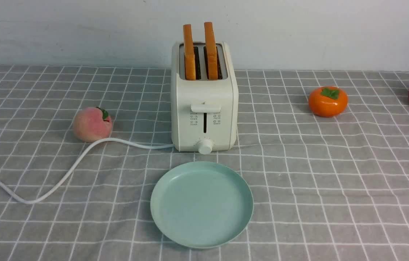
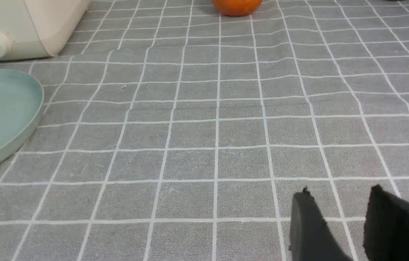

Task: Take toasted bread from bread machine on grey coffee table place on plate.
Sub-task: 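Reach for a toast slice standing in the toaster with the left gripper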

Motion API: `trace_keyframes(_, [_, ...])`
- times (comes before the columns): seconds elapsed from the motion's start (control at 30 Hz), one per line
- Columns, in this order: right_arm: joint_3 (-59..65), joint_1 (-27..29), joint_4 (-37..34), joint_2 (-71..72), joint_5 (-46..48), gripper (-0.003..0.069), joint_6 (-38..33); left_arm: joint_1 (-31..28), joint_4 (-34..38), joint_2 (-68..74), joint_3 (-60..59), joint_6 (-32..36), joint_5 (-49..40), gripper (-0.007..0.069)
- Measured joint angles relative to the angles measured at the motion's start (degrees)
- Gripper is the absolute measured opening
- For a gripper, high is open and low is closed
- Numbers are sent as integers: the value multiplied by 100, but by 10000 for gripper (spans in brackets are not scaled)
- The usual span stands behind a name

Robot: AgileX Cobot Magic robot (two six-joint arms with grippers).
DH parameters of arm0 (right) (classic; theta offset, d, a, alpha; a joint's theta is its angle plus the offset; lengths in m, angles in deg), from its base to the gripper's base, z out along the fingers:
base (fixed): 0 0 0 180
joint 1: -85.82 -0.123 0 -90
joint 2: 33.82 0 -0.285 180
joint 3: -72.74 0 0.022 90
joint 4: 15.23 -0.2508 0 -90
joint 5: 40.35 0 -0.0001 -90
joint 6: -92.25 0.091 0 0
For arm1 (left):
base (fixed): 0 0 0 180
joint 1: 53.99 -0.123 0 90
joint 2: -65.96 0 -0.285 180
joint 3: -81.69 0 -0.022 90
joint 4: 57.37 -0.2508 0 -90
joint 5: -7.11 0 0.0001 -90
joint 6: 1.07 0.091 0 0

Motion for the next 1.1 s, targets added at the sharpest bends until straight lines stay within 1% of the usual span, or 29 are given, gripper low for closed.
trace_keyframes(0.43, [0,0,0,0,0,239,0,0,0,0,0,0,0,201])
trace_keyframes(1.1, [0,0,0,0,0,239,0,0,0,0,0,0,0,227])
